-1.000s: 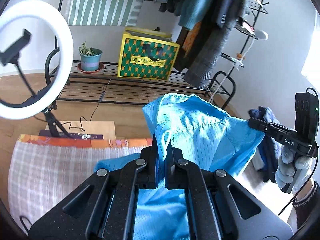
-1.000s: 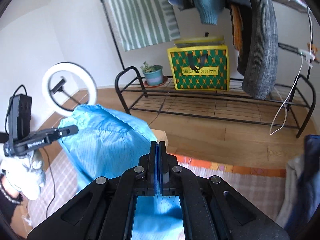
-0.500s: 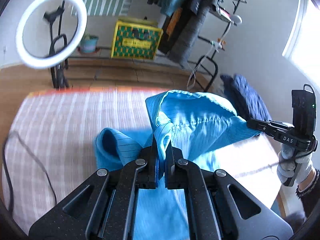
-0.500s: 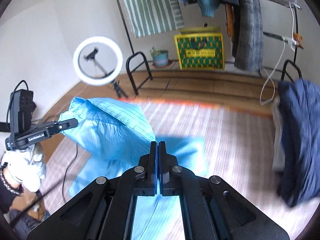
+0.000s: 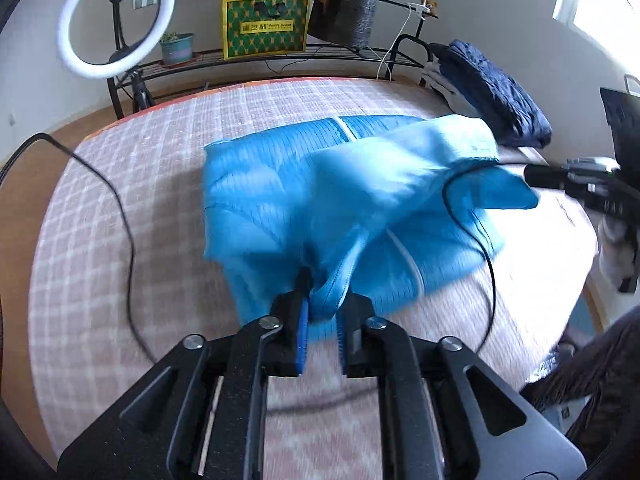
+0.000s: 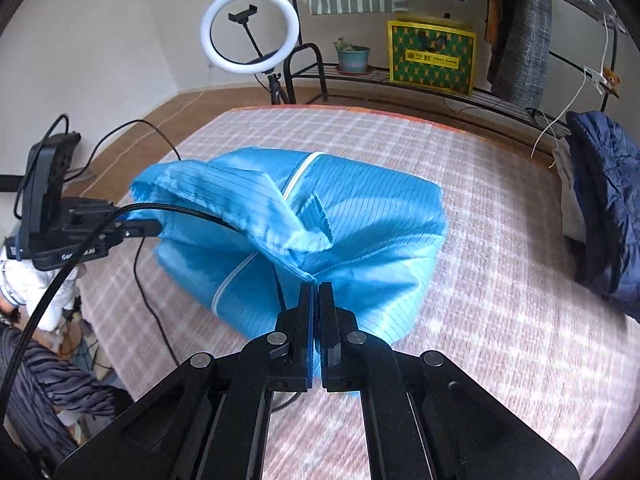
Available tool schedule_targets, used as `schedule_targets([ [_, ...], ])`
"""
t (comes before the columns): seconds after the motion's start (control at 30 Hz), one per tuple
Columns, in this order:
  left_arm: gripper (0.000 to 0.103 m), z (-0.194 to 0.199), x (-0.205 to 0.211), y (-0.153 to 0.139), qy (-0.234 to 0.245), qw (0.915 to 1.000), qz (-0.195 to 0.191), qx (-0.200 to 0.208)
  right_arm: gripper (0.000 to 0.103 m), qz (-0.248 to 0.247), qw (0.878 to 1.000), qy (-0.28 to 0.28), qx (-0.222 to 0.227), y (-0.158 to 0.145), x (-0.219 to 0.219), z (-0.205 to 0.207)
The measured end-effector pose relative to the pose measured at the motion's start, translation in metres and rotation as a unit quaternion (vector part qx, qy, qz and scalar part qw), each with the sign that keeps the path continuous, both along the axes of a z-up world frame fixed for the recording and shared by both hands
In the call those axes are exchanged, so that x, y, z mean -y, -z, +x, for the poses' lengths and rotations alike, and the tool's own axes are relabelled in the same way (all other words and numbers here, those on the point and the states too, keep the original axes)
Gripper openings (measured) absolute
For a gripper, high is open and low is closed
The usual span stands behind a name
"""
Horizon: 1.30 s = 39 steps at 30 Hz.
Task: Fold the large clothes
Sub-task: 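Lower the folded bundle onto the bed and open both grippers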
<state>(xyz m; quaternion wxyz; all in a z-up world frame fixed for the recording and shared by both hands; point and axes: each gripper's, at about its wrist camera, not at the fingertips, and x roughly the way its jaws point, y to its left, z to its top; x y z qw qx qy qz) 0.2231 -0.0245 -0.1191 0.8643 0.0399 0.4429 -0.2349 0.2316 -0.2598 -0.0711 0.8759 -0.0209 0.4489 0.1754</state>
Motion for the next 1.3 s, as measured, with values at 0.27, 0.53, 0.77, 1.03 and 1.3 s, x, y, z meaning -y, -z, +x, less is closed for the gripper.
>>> schedule_targets([
  [0.27, 0.017, -0.071, -0.063, -0.064, -0.042, 0.9961, -0.066, 0.042, 0.003, 0.043, 0.997, 0.022, 0.056, -0.061, 0.034, -0.074],
  [0.53, 0.021, -0.136, -0.097, -0.179, -0.069, 0.9829, -0.125, 0.116, 0.013, 0.072, 0.988, 0.023, 0.135, -0.138, 0.053, -0.15],
  [0.77, 0.036, -0.177, -0.105, -0.265, -0.06, 0.97, -0.179, 0.153, 0.013, 0.099, 0.973, 0.029, 0.205, -0.197, 0.067, -0.196],
  [1.03, 0.058, -0.197, -0.113, -0.336, -0.056, 0.9606, -0.192, 0.193, 0.026, 0.082, 0.961, 0.025, 0.262, -0.25, 0.075, -0.214],
  [1.3, 0.058, -0.098, -0.109, -0.179, -0.115, 0.9664, -0.228, 0.028, 0.039, 0.147, 0.978, 0.054, 0.139, -0.162, 0.064, -0.154],
])
